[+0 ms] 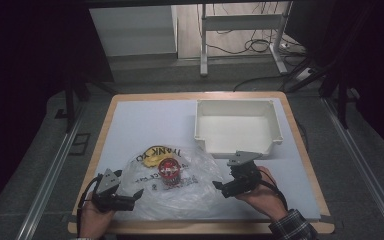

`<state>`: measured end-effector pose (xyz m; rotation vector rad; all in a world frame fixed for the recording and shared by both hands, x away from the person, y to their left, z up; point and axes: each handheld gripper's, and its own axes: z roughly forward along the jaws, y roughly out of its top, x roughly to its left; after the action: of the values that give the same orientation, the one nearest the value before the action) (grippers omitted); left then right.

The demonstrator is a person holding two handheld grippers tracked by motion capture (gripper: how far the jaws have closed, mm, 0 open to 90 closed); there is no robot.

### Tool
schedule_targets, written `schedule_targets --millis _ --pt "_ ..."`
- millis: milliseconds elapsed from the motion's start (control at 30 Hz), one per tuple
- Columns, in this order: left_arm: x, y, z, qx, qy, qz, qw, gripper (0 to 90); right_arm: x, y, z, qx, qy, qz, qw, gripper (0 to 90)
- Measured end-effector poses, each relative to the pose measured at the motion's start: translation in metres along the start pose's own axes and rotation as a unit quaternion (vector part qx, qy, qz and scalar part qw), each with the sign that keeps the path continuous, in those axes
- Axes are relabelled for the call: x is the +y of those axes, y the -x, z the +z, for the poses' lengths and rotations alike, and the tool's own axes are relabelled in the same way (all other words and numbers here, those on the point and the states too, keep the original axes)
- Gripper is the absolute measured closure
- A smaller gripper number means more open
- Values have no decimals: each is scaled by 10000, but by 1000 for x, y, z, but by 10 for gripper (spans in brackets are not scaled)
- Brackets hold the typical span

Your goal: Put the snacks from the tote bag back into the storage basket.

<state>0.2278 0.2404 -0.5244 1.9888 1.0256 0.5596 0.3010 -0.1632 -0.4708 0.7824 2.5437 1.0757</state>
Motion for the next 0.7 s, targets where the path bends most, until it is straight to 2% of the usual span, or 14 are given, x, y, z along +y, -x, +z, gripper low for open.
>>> schedule_targets --millis 700 --pt "0 0 -1 7 13 11 10000 0 16 -9 17 115 88 -109 9998 69"
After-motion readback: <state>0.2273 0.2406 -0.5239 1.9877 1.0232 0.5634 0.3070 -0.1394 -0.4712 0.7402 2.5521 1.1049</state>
